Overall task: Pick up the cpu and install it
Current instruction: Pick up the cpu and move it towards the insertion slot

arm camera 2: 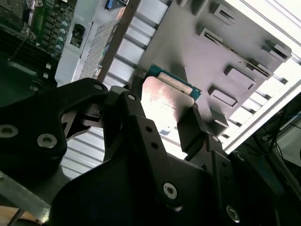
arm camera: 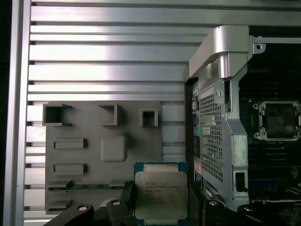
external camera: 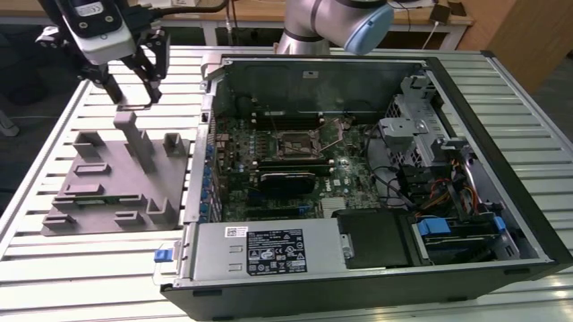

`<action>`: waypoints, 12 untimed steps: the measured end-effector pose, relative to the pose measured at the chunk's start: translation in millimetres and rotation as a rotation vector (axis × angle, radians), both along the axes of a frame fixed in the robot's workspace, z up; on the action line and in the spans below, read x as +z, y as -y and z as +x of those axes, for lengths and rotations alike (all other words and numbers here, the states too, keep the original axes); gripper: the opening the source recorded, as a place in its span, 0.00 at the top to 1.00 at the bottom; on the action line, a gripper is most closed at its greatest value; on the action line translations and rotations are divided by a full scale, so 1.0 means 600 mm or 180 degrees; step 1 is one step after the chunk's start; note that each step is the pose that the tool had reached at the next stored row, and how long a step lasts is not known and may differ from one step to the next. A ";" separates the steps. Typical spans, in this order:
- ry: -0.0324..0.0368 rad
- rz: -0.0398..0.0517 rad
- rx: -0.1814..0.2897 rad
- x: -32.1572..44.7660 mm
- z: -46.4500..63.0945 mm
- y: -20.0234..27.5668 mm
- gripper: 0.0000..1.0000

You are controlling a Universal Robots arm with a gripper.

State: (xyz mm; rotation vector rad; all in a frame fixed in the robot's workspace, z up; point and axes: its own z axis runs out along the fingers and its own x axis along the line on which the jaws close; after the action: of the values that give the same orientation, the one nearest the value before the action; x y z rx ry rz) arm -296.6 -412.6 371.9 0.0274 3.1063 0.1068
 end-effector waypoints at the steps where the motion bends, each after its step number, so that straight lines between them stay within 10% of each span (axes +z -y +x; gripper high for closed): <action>1: 0.0000 0.0000 0.0000 0.000 0.004 0.0000 0.46; 12: -0.0004 0.0000 0.0000 0.000 0.059 0.0000 0.46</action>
State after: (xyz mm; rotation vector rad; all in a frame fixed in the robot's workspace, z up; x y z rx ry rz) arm -261.1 -412.6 371.9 0.0274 3.1074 0.1068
